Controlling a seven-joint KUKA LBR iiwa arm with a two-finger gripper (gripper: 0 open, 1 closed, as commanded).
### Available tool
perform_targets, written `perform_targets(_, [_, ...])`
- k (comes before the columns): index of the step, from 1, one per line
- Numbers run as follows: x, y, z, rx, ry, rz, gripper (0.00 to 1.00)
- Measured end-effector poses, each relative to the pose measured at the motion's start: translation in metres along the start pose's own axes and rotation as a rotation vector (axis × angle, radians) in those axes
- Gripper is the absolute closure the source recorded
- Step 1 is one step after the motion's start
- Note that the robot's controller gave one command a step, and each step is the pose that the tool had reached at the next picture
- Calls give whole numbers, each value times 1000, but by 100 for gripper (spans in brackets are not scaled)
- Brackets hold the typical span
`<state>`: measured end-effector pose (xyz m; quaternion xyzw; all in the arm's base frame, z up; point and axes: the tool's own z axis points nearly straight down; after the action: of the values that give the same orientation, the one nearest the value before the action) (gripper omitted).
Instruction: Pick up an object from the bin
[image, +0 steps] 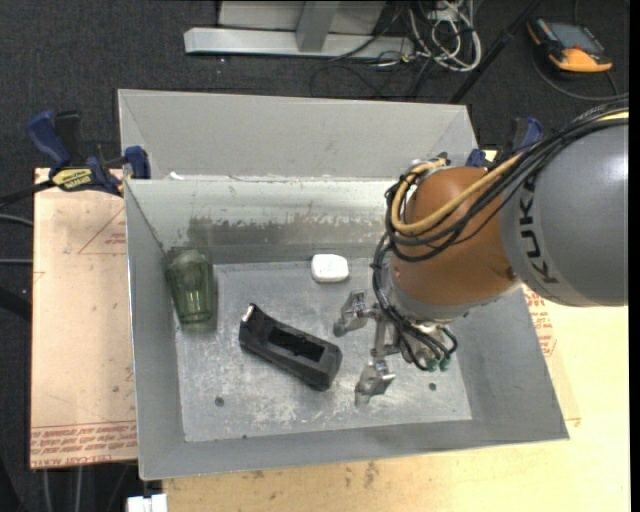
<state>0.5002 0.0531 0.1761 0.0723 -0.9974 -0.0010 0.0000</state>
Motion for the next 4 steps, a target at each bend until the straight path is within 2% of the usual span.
perform_targets(1, [-7,26,35,-1,4,-96,0])
perform_targets(2, [-56,71,72,-2,-37,75,100])
perform_targets(3, [-56,71,72,-2,-37,75,100])
perform_targets(4, [-56,68,55,2,2,75,100])
